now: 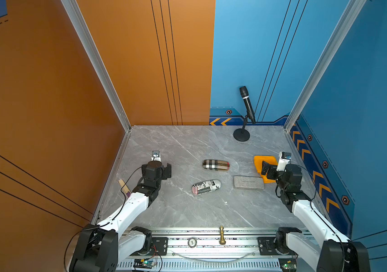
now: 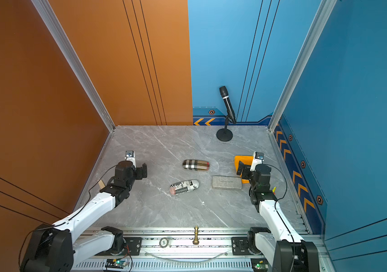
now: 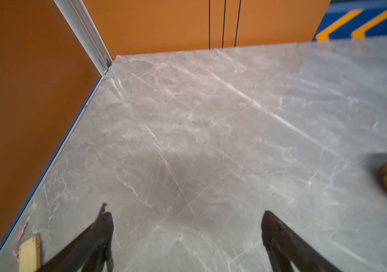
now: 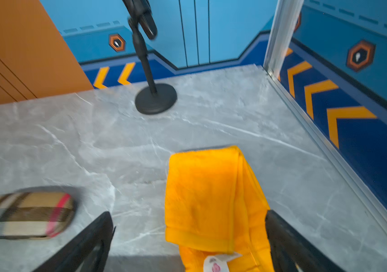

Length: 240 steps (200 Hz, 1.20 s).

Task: Wipe the eyeglass case
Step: Reset both arms

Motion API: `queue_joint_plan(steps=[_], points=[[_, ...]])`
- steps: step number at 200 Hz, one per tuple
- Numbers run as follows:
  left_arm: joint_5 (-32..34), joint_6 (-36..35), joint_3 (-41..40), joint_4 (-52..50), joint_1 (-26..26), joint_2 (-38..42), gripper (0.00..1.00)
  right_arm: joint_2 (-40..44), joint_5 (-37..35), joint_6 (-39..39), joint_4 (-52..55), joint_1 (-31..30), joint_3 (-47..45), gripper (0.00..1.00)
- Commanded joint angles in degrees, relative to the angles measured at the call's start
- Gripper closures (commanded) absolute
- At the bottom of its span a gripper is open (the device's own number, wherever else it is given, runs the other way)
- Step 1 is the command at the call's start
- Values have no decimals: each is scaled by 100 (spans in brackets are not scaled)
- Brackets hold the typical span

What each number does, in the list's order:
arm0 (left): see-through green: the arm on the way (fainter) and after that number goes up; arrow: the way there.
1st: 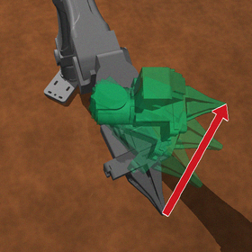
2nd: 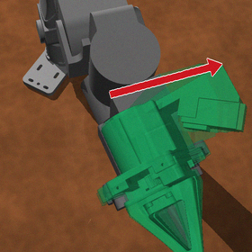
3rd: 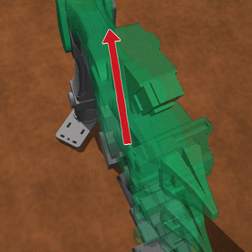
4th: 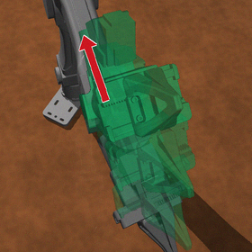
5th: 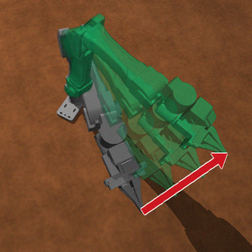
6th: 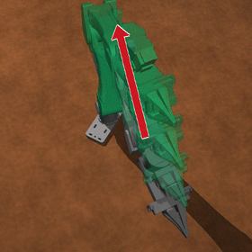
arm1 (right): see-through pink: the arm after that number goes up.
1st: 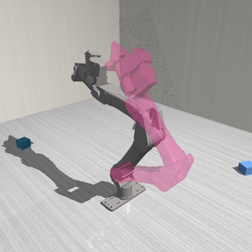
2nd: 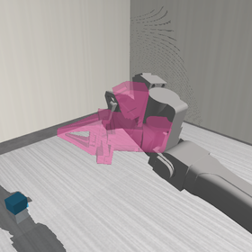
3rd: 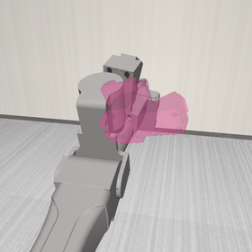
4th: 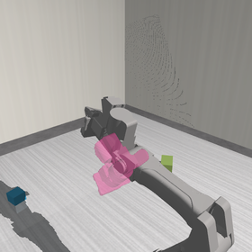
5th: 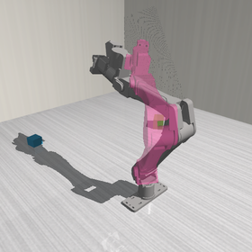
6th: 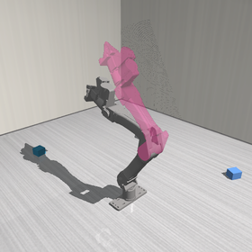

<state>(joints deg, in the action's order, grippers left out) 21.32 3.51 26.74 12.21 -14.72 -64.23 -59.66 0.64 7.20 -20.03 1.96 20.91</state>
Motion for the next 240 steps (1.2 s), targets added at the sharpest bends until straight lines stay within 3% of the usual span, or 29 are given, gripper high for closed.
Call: queue_joint_plan(steps=[1, 36, 62, 90, 105, 118, 129, 137, 240], points=[[258, -467, -282, 1148, 48, -150, 2, -458, -398, -47, -1605, 2, -194, 1], [-225, -597, -748, 2861, 201, -946, 2, -1592, -603, -219, -3504, -160, -732, 0], [-185, -890, -671, 3050, 254, -1313, 2, -2189, -668, -191, -3644, -159, -565, 0], [-675, -535, -936, 4114, 986, -1683, 2, -2925, -653, -549, -4247, -442, -457, 1], [-850, -343, -1033, 4620, 1190, -2165, 2, -2705, -677, -538, -3295, -419, -199, 1], [-946, -539, -1001, 5404, 1121, -2744, 2, -2877, -508, -441, -3261, -310, -24, 0], [-847, -532, -748, 4492, 1059, -2460, 2, -2788, -420, -387, -2764, -232, 150, 1], [-847, -510, -534, 3872, 1063, -2371, 2, -2842, -437, -388, -2965, -248, 119, 1], [-919, -381, -471, 3953, 1191, -2499, 2, -2814, -575, -452, -2849, -325, 141, 0]])
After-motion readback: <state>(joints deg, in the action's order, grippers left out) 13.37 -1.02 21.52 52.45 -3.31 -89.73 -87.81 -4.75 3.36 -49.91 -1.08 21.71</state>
